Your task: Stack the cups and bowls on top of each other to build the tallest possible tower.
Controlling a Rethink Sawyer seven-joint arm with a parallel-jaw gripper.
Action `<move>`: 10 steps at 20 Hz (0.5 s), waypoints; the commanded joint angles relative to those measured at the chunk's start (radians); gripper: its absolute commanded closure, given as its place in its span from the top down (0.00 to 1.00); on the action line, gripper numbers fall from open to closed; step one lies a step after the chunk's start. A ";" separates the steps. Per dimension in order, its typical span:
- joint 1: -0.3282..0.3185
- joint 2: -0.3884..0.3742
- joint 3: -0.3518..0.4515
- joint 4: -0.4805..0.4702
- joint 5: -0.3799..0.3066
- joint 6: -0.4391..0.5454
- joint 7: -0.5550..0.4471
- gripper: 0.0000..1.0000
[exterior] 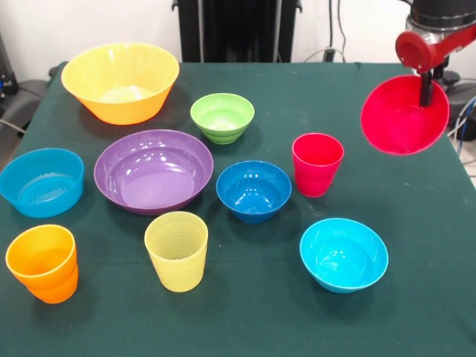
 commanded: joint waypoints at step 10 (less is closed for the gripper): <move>-0.050 0.113 0.007 -0.106 -0.050 0.135 -0.176 0.00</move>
